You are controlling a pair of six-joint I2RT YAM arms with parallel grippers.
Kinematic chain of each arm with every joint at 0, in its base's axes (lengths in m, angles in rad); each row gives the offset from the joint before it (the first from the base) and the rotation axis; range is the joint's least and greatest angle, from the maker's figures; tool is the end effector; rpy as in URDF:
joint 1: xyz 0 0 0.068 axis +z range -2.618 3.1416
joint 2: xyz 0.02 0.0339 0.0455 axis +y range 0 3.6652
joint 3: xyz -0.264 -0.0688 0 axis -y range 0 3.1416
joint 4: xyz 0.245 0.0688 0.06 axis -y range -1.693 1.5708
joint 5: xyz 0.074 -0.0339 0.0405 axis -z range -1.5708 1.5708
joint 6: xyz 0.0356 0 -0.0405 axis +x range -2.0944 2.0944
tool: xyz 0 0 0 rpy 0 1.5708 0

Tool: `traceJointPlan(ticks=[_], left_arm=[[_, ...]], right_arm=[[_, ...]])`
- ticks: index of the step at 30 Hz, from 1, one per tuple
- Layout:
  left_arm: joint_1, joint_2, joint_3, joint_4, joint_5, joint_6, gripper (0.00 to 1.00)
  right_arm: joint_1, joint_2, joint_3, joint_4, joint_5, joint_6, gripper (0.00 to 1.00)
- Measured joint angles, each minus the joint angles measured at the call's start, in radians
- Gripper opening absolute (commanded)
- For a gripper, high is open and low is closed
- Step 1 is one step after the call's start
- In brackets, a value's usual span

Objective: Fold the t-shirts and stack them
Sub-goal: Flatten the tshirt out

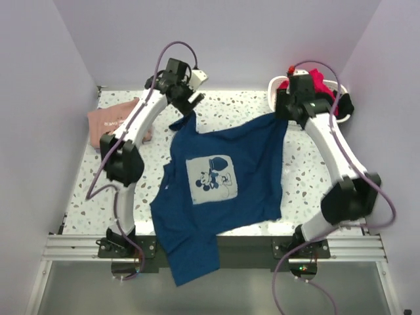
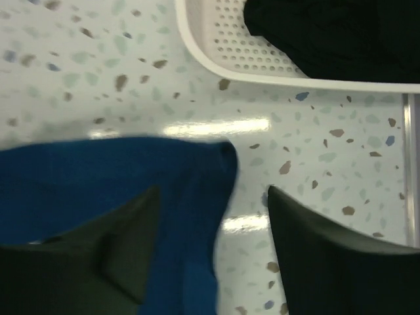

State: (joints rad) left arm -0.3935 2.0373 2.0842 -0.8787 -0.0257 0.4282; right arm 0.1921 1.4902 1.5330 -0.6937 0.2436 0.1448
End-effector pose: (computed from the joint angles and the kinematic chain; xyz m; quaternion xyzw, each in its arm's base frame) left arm 0.4201 -0.1734 0.3397 0.3681 0.8567 0.0182 0.3609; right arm 0.3229 0.0541 0.3813 0.0329 0.8905 -0.0335 0.4526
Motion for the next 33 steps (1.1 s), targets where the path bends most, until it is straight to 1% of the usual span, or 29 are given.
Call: traceJointPlan(ticks=[1, 3, 5, 8, 10, 13, 15, 17, 19, 21, 25, 28, 29, 33], left_arm=[[0.025, 0.096, 0.083, 0.013, -0.033, -0.008, 1.00], [0.056, 0.179, 0.156, 0.053, -0.077, -0.020, 1.00], [0.073, 0.159, 0.112, 0.112, -0.106, -0.032, 1.00], [0.067, -0.014, -0.089, 0.216, -0.101, -0.075, 1.00], [0.055, -0.165, -0.219, 0.252, -0.070, -0.128, 1.00], [0.039, -0.375, -0.420, 0.358, -0.012, -0.214, 1.00], [0.037, -0.476, -0.535, 0.402, 0.024, -0.274, 1.00], [0.039, -0.520, -0.639, 0.463, 0.050, -0.335, 1.00], [0.040, -0.516, -0.731, 0.501, 0.070, -0.389, 1.00], [0.040, -0.476, -0.815, 0.512, 0.093, -0.439, 1.00], [0.040, -0.405, -0.938, 0.518, 0.133, -0.515, 1.00], [0.041, -0.383, -0.958, 0.525, 0.155, -0.546, 1.00], [0.041, -0.380, -0.958, 0.535, 0.162, -0.552, 1.00], [0.052, -0.362, -0.968, 0.590, 0.194, -0.574, 1.00]], right_arm=[[-0.017, 0.100, 0.023, 0.016, 0.001, 0.005, 0.81], [-0.037, 0.200, 0.037, 0.035, 0.002, -0.001, 0.85], [-0.048, 0.214, -0.010, 0.063, -0.003, 0.002, 0.88], [-0.048, 0.109, -0.106, 0.093, -0.038, 0.003, 0.88], [-0.048, 0.014, -0.159, 0.115, -0.090, 0.006, 0.88], [-0.046, -0.100, -0.243, 0.192, -0.207, 0.024, 0.87], [-0.044, -0.132, -0.304, 0.236, -0.286, 0.040, 0.85], [-0.041, -0.120, -0.357, 0.269, -0.351, 0.054, 0.83], [-0.036, -0.083, -0.411, 0.285, -0.407, 0.065, 0.83], [-0.030, -0.053, -0.465, 0.288, -0.438, 0.075, 0.82], [-0.028, -0.048, -0.523, 0.254, -0.414, 0.075, 0.81], [-0.029, -0.064, -0.528, 0.230, -0.370, 0.076, 0.77], [-0.029, -0.072, -0.531, 0.228, -0.357, 0.076, 0.71], [-0.029, -0.093, -0.554, 0.211, -0.299, 0.080, 0.62]])
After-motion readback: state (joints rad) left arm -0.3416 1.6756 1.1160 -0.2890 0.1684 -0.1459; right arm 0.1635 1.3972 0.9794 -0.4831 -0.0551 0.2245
